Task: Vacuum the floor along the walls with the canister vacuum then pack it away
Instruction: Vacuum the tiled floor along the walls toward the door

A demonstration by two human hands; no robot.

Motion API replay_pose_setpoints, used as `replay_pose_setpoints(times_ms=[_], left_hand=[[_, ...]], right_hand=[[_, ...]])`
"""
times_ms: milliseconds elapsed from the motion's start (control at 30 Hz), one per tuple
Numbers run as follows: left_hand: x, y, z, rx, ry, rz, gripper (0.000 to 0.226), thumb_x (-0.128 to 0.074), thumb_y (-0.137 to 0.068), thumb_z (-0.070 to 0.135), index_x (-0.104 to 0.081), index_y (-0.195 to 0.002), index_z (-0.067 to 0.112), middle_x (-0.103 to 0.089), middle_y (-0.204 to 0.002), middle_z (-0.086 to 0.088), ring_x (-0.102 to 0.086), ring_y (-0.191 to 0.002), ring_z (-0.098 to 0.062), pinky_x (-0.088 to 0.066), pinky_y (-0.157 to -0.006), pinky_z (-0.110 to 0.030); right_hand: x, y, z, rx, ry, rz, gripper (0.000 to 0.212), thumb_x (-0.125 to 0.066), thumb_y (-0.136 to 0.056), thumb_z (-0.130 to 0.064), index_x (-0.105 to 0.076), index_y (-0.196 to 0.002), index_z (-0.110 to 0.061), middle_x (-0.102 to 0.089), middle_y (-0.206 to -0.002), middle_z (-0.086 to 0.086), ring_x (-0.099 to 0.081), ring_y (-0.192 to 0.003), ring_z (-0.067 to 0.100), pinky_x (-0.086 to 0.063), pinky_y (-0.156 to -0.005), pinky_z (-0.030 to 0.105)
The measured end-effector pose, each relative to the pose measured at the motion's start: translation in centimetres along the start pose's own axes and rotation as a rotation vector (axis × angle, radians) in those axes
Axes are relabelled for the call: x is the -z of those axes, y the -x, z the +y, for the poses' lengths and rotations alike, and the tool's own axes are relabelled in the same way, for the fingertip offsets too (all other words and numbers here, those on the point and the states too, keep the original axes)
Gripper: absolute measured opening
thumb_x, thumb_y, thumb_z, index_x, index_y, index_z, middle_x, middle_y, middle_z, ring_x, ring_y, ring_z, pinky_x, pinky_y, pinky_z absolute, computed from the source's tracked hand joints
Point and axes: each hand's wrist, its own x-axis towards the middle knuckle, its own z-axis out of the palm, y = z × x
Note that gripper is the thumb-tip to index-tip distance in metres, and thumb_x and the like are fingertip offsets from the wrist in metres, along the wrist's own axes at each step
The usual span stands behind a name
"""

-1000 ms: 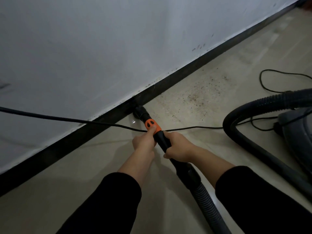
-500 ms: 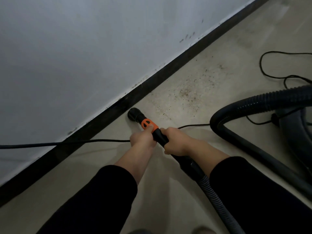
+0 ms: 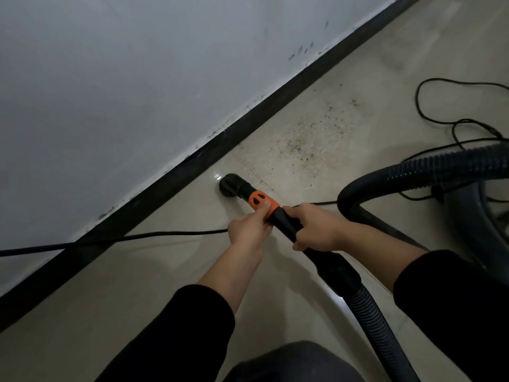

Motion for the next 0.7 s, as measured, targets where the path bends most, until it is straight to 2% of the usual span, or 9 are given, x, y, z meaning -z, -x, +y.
replay_pose_setpoints(times_ms=[100,200,267,367,467,567,700], left_hand=[[0.0,0.3,-0.2,0.015,0.023,-0.039,0.021,-0.077,-0.083,0.016,-0.06,-0.082,0.004,-0.07,-0.095,-0.018,-0.07,-0.072,-0.015,-0.057,-0.06,-0.017],[0.0,0.9,-0.4,0.048,0.025,-0.089,0.02,-0.076,-0.084,0.015,-0.06,-0.083,0.003,-0.07,-0.086,-0.015,-0.069,-0.069,-0.013,-0.056,-0.058,-0.015],[0.0,1.3,-0.8,0.069,0.01,-0.103,0.02,-0.076,-0.084,0.015,-0.06,-0.082,0.005,-0.069,-0.083,-0.012,-0.068,-0.068,-0.011,-0.057,-0.06,-0.016],[-0.1,1.1,-1.4,0.081,-0.028,-0.104,0.02,-0.078,-0.082,0.018,-0.061,-0.084,0.007,-0.07,-0.092,-0.013,-0.069,-0.078,-0.014,-0.056,-0.066,-0.021],[-0.3,0.7,-1.9,0.084,-0.051,-0.101,0.025,-0.08,-0.079,0.023,-0.064,-0.089,0.007,-0.071,-0.095,-0.012,-0.07,-0.088,-0.017,-0.055,-0.069,-0.024],[-0.6,0.0,-1.7,0.073,-0.064,-0.08,0.028,-0.081,-0.078,0.022,-0.061,-0.086,0.005,-0.069,-0.092,-0.013,-0.069,-0.09,-0.019,-0.056,-0.069,-0.026],[-0.8,-1.1,-0.6,0.044,-0.102,-0.066,0.026,-0.08,-0.079,0.019,-0.057,-0.08,0.006,-0.067,-0.093,-0.015,-0.067,-0.093,-0.022,-0.056,-0.078,-0.03]], right_hand=[[0.0,0.3,0.2,-0.013,-0.005,0.009,0.046,-0.069,-0.077,-0.001,-0.058,-0.12,-0.013,-0.065,-0.092,0.01,-0.061,-0.074,0.017,-0.047,-0.057,0.021],[0.1,1.0,0.7,-0.032,0.004,0.016,0.044,-0.069,-0.076,-0.001,-0.059,-0.116,-0.014,-0.065,-0.091,0.01,-0.064,-0.079,0.021,-0.055,-0.068,0.033],[0.1,1.5,1.0,-0.037,0.005,0.012,0.043,-0.069,-0.075,0.001,-0.06,-0.114,-0.013,-0.065,-0.092,0.01,-0.065,-0.08,0.022,-0.056,-0.07,0.035],[0.0,2.2,1.5,-0.038,0.02,-0.006,0.041,-0.067,-0.076,0.001,-0.058,-0.113,-0.014,-0.062,-0.083,0.005,-0.061,-0.071,0.016,-0.05,-0.059,0.027],[-0.1,2.6,1.9,-0.045,0.054,-0.007,0.04,-0.063,-0.077,0.001,-0.057,-0.113,-0.014,-0.057,-0.075,0.002,-0.055,-0.061,0.014,-0.043,-0.054,0.024],[-0.4,2.5,2.2,-0.043,0.059,0.007,0.039,-0.06,-0.078,0.001,-0.056,-0.114,-0.014,-0.055,-0.075,0.003,-0.054,-0.063,0.015,-0.042,-0.055,0.024],[-0.5,1.3,2.0,-0.014,0.055,0.043,0.038,-0.06,-0.078,0.001,-0.057,-0.114,-0.01,-0.057,-0.08,0.005,-0.055,-0.068,0.017,-0.041,-0.055,0.023]])
